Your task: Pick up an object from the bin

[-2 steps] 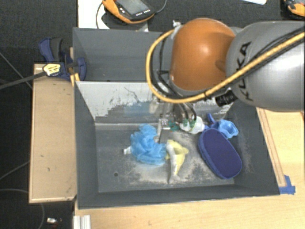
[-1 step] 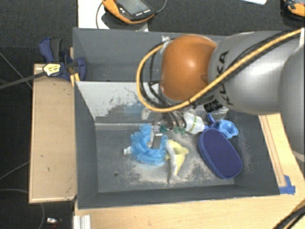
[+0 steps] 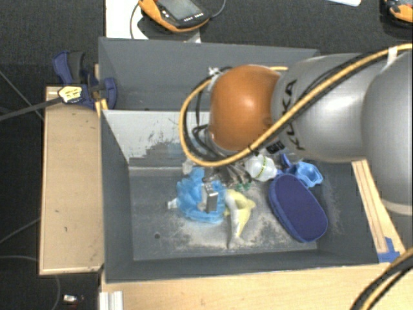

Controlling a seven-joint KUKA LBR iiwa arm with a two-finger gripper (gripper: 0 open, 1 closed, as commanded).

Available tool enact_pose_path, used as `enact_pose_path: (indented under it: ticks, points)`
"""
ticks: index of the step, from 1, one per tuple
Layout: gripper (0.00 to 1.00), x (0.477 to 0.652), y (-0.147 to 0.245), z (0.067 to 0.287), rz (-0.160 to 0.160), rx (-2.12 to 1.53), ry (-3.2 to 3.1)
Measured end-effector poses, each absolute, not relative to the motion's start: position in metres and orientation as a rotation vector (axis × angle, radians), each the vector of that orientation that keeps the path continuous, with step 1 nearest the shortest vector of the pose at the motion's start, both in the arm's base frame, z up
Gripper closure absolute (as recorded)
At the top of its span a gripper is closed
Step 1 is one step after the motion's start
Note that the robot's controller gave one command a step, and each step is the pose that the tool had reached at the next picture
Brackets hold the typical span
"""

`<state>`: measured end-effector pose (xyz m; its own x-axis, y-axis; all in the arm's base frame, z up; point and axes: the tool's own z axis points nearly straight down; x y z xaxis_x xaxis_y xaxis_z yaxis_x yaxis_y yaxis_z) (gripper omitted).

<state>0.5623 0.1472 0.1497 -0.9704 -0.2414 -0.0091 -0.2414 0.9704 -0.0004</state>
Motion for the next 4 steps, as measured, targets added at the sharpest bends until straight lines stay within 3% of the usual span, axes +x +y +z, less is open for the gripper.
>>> enact_pose_path:
  ticks: [1, 2, 4]
  points:
    - [0.00, 0.562, 0.143, 0.121, 0.001, -0.626, 3.068]
    - [0.00, 0.558, 0.140, 0.102, 0.003, -0.266, 3.121]
    - [0.00, 0.553, 0.136, 0.082, 0.006, -0.180, 3.126]
